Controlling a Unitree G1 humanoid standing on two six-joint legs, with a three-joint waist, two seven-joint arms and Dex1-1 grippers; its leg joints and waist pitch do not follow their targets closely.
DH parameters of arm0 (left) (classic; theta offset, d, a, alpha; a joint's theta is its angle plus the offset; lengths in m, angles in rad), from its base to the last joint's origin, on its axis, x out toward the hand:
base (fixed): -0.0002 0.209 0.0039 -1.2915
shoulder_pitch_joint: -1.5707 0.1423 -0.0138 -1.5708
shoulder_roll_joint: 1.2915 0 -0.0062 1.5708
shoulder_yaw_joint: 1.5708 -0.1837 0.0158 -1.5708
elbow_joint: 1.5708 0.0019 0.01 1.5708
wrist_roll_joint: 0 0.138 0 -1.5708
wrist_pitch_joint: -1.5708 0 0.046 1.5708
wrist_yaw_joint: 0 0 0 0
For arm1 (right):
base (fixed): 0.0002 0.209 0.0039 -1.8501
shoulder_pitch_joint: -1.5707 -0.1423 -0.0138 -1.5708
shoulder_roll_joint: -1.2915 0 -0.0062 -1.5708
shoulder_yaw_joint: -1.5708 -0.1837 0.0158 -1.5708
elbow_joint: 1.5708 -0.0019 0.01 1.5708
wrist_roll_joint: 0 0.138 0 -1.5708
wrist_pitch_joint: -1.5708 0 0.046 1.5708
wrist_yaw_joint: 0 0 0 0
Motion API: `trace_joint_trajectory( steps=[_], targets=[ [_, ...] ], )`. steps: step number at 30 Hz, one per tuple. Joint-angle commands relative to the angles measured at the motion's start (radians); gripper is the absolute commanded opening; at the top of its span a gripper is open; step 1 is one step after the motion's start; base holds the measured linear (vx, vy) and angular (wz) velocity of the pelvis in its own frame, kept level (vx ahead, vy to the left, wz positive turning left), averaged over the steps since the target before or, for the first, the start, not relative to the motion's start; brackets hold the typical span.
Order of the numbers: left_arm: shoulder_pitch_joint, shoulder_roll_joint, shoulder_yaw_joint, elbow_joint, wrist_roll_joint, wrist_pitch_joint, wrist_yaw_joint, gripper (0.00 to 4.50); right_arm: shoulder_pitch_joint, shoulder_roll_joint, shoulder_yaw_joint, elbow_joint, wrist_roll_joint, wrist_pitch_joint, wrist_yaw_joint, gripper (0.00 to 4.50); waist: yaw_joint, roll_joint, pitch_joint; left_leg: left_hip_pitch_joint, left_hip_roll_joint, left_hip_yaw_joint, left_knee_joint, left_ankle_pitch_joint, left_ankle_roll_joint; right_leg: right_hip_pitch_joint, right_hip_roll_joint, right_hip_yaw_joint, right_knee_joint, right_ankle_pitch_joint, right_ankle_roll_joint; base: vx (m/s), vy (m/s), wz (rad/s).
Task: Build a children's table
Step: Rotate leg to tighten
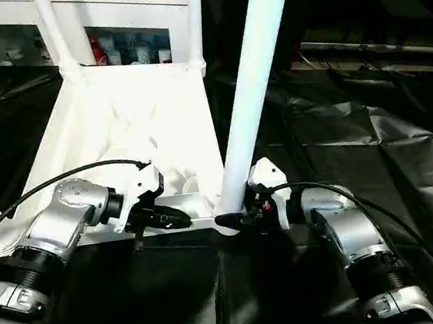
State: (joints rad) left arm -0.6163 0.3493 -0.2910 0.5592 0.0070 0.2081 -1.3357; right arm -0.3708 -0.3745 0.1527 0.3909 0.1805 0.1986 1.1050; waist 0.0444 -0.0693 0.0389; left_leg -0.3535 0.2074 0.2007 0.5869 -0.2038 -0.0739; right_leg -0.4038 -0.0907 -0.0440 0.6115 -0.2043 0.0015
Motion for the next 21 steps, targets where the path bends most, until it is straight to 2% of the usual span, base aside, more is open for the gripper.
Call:
trace_joint_trajectory(
  steps=[1,4,5,6,9,11,12,13,14,18,20,21],
  targets=[
    [0.011,-0.027,-0.019,0.023,0.026,-0.003,0.075,0.0,0.016,0.019,-0.005,-0.019,0.013,0.019,-0.027,2.7,0.0,0.001,-0.052,0.008,0.029,-0.007,-0.062,-0.097,0.083,0.05,-0.046,0.038,-0.053,0.001,-0.288,0.0,0.0,0.0],
    [-0.009,-0.08,0.006,0.069,0.047,-0.004,0.214,0.0,0.029,0.078,-0.031,0.013,-0.016,0.032,-0.18,2.68,0.001,0.0,-0.047,0.008,0.029,-0.007,-0.065,-0.133,0.068,0.045,-0.045,0.038,-0.061,-0.061,-0.274,0.0,0.0,0.0],
    [-0.009,-0.08,0.006,0.069,0.047,-0.004,0.214,0.0,0.029,0.078,-0.031,0.013,-0.016,0.032,-0.18,2.68,0.0,0.0,-0.045,0.01,0.03,-0.009,-0.068,-0.166,0.044,0.043,-0.047,0.037,-0.068,-0.121,-0.259,0.0,0.0,0.0],
    [-0.016,-0.112,0.012,0.085,0.058,0.003,0.279,0.0,0.033,0.119,-0.048,0.043,-0.039,0.036,-0.286,2.67,-0.002,-0.001,-0.044,0.007,0.028,-0.012,-0.072,-0.192,0.024,0.045,-0.049,0.037,-0.074,-0.191,-0.236,0.0,0.0,0.0],
    [-0.022,-0.165,0.011,0.095,0.066,0.021,0.351,0.0,0.037,0.177,-0.065,0.065,-0.06,0.049,-0.418,2.67,-0.008,0.0,-0.04,0.011,0.027,-0.016,-0.077,-0.257,-0.007,0.036,-0.049,0.038,-0.09,-0.327,-0.181,0.0,0.0,0.0],
    [-0.027,-0.203,0.007,0.102,0.071,0.033,0.395,0.0,0.038,0.218,-0.077,0.071,-0.064,0.06,-0.491,2.67,-0.012,0.001,-0.04,0.011,0.027,-0.019,-0.08,-0.274,-0.016,0.032,-0.049,0.037,-0.096,-0.371,-0.155,0.0,0.0,0.0],
    [-0.029,-0.223,0.003,0.105,0.073,0.038,0.418,0.0,0.035,0.24,-0.084,0.076,-0.067,0.067,-0.535,2.67,-0.012,0.0,-0.04,0.01,0.027,-0.02,-0.081,-0.282,-0.015,0.032,-0.048,0.036,-0.098,-0.379,-0.146,0.0,0.0,0.0],
    [-0.03,-0.253,-0.004,0.107,0.077,0.044,0.447,0.0,0.026,0.272,-0.096,0.089,-0.072,0.076,-0.6,2.67,-0.013,0.008,-0.04,0.01,0.027,-0.021,-0.082,-0.281,-0.018,0.03,-0.048,0.038,-0.097,-0.369,-0.146,0.0,0.0,0.0],
    [-0.031,-0.298,-0.018,0.108,0.086,0.048,0.49,0.0,0.01,0.318,-0.109,0.108,-0.081,0.084,-0.686,2.67,-0.017,0.007,-0.039,0.009,0.027,-0.02,-0.083,-0.286,-0.024,0.028,-0.046,0.038,-0.097,-0.356,-0.146,0.0,0.0,0.0],
    [-0.022,-0.34,-0.038,0.095,0.09,0.045,0.494,0.0,0.0,0.359,-0.075,0.097,-0.098,0.062,-0.686,2.67,-0.017,0.006,-0.043,0.006,0.024,-0.02,-0.082,-0.28,-0.013,0.031,-0.044,0.039,-0.098,-0.327,-0.137,0.0,0.0,0.0],
    [-0.021,-0.33,-0.032,0.09,0.09,0.04,0.477,0.0,-0.009,0.358,-0.07,0.096,-0.092,0.05,-0.663,3.23,-0.015,0.004,-0.045,0.004,0.024,-0.019,-0.081,-0.264,-0.003,0.033,-0.043,0.039,-0.094,-0.291,-0.143,0.0,0.0,0.0],
    [-0.022,-0.327,-0.03,0.09,0.09,0.04,0.476,0.0,-0.011,0.357,-0.07,0.096,-0.089,0.049,-0.662,3.23,-0.015,0.006,-0.046,0.004,0.024,-0.019,-0.081,-0.252,0.0,0.034,-0.042,0.039,-0.091,-0.265,-0.151,0.0,0.0,0.0]
  ],
)
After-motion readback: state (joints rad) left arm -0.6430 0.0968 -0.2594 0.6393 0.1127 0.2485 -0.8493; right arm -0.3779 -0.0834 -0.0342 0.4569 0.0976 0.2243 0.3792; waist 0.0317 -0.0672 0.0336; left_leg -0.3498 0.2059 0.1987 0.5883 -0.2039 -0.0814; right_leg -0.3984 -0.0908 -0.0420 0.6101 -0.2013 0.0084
